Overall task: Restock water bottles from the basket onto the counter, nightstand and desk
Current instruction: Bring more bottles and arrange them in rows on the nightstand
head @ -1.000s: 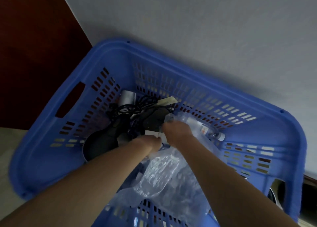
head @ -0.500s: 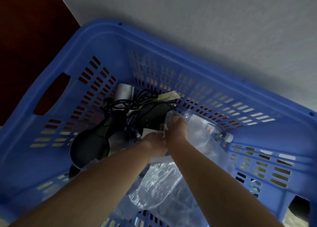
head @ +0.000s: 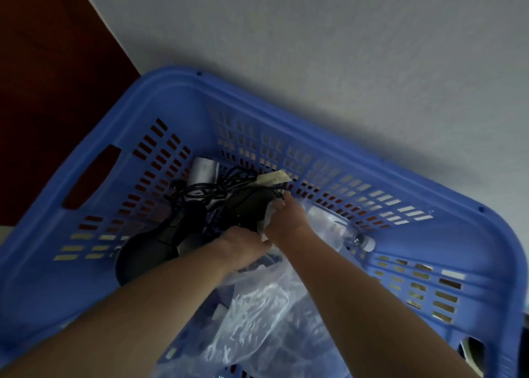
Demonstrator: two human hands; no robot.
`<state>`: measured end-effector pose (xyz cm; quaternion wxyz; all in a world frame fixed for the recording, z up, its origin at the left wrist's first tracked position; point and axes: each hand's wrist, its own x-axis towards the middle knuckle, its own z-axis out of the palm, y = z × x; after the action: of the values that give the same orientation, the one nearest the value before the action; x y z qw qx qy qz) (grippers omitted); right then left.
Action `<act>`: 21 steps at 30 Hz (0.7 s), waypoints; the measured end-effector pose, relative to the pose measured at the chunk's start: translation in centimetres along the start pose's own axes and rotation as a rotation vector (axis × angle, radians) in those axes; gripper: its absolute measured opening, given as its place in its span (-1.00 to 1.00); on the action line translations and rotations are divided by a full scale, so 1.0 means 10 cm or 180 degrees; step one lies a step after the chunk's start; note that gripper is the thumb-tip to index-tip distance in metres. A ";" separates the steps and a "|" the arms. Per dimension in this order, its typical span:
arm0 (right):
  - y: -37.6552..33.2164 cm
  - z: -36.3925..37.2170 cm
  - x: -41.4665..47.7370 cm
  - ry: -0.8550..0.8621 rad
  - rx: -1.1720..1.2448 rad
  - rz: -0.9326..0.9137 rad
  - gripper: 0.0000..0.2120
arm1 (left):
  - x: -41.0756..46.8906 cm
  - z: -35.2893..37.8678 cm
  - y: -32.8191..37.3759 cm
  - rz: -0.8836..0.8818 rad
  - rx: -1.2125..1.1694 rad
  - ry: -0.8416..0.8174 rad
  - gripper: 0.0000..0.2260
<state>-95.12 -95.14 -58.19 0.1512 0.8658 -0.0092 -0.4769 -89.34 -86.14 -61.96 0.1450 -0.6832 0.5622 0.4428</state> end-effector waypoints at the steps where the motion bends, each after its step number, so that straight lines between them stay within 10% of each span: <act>1: 0.02 -0.02 -0.03 0.0154 0.0016 -0.0004 -0.67 | -0.04 -0.07 -0.07 0.0099 0.0084 -0.0079 -0.68; 10: 0.35 -0.42 -0.48 0.0697 0.1515 0.0770 -0.72 | -0.60 -0.63 -0.29 0.0108 -0.0632 0.0344 -0.69; 14: 0.59 -0.58 -0.88 0.0834 0.2690 0.1425 -0.42 | -0.97 -1.03 -0.36 0.0061 -0.1027 0.0881 -0.72; 18: 0.71 -0.62 -1.23 0.1200 0.4583 0.1981 -0.18 | -1.40 -1.37 -0.45 -0.0015 -0.1642 0.1635 -0.74; 21: 0.71 -0.68 -1.49 0.1769 0.6578 0.1703 -0.40 | -1.72 -1.59 -0.51 0.0069 -0.2245 0.2269 -0.75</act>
<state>-96.69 -97.78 -40.59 -0.5504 0.6222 -0.5563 0.0200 -77.29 -84.50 -41.26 -0.3005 -0.7936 0.3999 0.3464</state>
